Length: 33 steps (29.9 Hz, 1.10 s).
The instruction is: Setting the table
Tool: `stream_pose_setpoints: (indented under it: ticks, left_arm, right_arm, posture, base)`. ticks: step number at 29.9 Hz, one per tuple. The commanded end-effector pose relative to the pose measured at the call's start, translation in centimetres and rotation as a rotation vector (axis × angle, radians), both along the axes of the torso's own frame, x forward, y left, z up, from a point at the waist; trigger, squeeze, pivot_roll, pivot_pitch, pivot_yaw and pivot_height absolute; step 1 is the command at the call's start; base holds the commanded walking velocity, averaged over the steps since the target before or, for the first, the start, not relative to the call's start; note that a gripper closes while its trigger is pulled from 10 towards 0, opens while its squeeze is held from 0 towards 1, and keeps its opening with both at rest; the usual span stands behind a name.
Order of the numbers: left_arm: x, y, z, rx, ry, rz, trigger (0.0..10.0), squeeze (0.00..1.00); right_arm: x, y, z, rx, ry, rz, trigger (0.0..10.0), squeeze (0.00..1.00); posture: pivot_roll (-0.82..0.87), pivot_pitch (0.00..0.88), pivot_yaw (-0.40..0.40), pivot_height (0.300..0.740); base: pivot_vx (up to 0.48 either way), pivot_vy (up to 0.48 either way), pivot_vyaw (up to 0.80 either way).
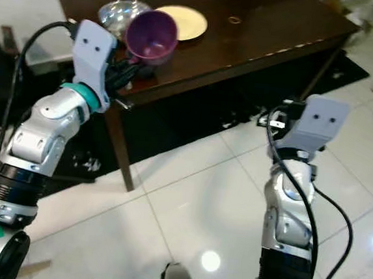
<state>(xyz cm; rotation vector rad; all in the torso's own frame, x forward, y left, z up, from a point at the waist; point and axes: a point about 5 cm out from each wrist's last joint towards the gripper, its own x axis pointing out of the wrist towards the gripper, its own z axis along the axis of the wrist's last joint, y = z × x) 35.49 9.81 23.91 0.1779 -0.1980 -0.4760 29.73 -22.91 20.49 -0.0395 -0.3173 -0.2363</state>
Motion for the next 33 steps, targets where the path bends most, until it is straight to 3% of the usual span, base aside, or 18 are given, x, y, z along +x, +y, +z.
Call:
stream_pose_setpoints:
  ticks: [1,7,8,10,11,13,19,25,33]
  left_arm:
    - [-0.1,0.3,-0.4,0.004,0.009,0.007,10.0,0.0]
    - [-0.2,0.9,-1.4,-0.009,0.033,0.033,10.0,0.0]
    - [-0.7,2.3,-2.4,-0.024,0.059,0.092,10.0,0.0]
    - [-1.0,2.8,-2.8,-0.027,0.069,0.114,10.0,0.0]
    - [-1.7,3.9,-3.6,-0.017,0.085,0.155,10.0,0.0]
    - [-1.8,4.1,-3.7,-0.013,0.087,0.163,10.0,0.0]
    - [-3.5,6.5,-5.4,0.007,0.121,0.248,10.0,0.0]
    - [-3.9,5.9,-5.8,0.011,0.12,0.228,10.0,0.0]
    - [-3.4,4.6,-4.8,-0.002,0.089,0.175,10.0,0.0]
  right_arm:
    - [-0.1,0.2,-0.4,0.008,0.014,0.01,10.0,0.0]
    - [0.3,0.7,-0.6,-0.005,0.026,0.042,10.0,0.0]
    - [1.1,1.7,-0.9,-0.01,0.045,0.105,10.0,0.0]
    - [1.5,2.2,-1.0,-0.01,0.05,0.132,10.0,0.0]
    - [2.2,3.6,-1.2,-0.003,0.055,0.203,10.0,0.0]
    - [2.4,3.9,-1.2,-0.001,0.055,0.218,10.0,0.0]
    - [3.4,7.6,-1.9,0.054,0.07,0.382,10.0,0.0]
    - [3.5,8.6,-2.0,0.068,0.069,0.411,10.0,0.0]
    - [3.4,8.3,-2.2,0.074,0.055,0.398,10.0,0.0]
  posture:
    - [-0.01,0.0,0.089,0.74]
    - [0.01,0.0,0.055,0.74]
    - [0.04,0.0,0.017,0.74]
    - [0.04,0.0,0.017,0.74]
    - [0.07,0.0,-0.007,0.74]
    - [0.07,0.0,-0.007,0.74]
    - [0.13,0.005,-0.051,0.74]
    - [0.12,0.003,-0.037,0.74]
    - [0.09,0.005,-0.017,0.74]
  base:
    - [0.0,0.0,-0.8]
    - [0.0,0.0,-0.8]
    - [0.0,0.0,-0.8]
    - [0.0,0.0,-0.8]
    - [0.0,0.0,-0.8]
    - [0.0,0.0,-0.8]
    - [0.0,0.0,-0.8]
    - [0.0,0.0,-0.8]
    - [0.0,0.0,-0.8]
